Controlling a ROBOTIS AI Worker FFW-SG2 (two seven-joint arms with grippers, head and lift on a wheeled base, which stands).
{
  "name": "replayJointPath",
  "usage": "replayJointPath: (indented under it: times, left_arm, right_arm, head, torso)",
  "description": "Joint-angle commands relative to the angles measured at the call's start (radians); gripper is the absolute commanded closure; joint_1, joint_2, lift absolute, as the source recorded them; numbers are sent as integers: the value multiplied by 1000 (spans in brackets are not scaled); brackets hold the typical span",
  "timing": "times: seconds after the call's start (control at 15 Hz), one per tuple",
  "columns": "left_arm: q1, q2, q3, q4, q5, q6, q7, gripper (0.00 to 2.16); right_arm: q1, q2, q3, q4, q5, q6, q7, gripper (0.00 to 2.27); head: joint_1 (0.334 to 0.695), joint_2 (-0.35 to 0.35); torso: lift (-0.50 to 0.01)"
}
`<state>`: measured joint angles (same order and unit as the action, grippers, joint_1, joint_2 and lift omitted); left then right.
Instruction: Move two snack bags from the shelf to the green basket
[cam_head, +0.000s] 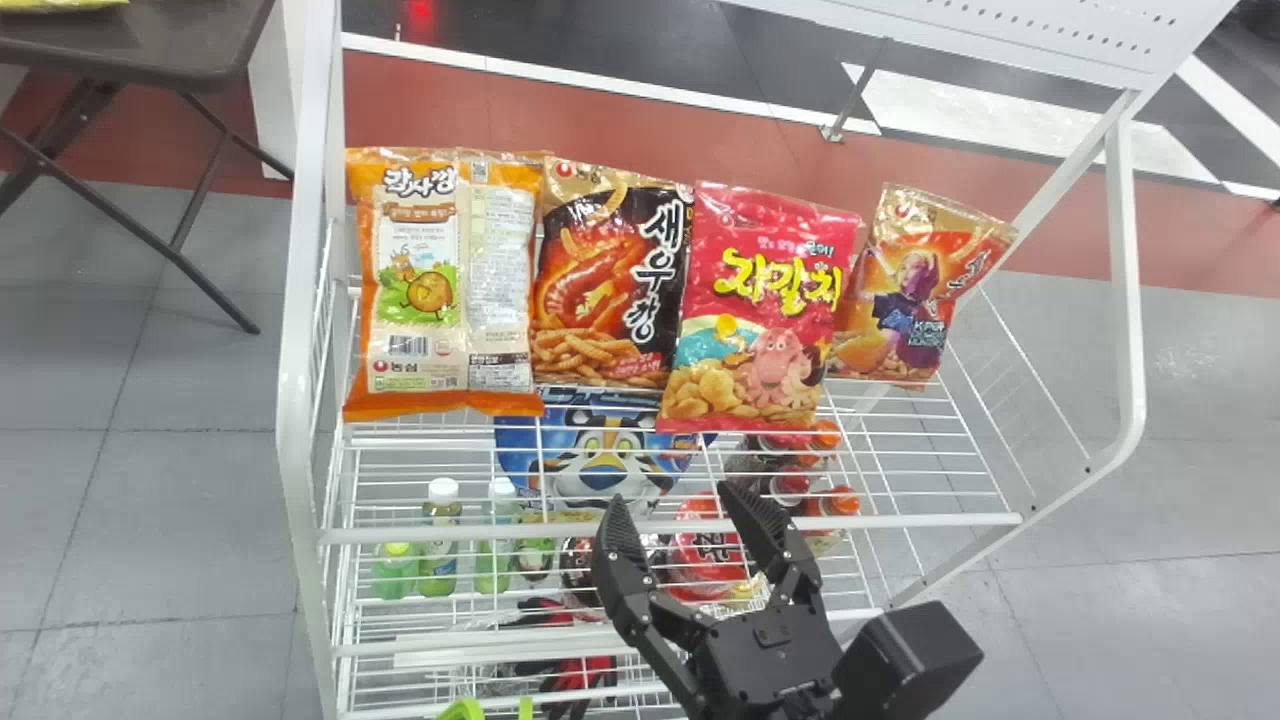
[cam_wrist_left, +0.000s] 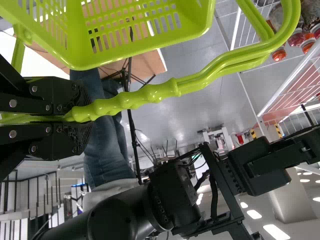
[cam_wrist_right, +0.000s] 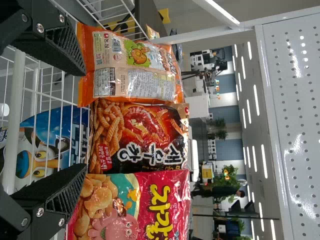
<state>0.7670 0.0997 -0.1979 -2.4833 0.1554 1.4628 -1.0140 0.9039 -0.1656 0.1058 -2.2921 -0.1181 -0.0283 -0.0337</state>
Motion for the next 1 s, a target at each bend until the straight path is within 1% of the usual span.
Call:
replayJointPath:
  times: [0.0,0.6,0.8,0.93]
  left_arm:
    - [0,0,0,1,1,0,0,2088]
    - [0,-2,-2,0,0,0,2,2084]
    - [0,-9,-9,9,-5,-3,11,2084]
    - [0,-11,-25,15,-16,-3,20,2084]
  right_arm:
    - [0,0,0,2,0,0,0,184]
    - [-22,3,9,8,0,-3,1,184]
    - [-114,9,43,28,20,3,1,184]
    - [-194,11,60,42,23,55,1,184]
  head:
    - [695,-350]
    - [695,-350]
    - [695,-350]
    - [695,-350]
  torso:
    - [-16]
    - [-16]
    - [-16]
    - [-16]
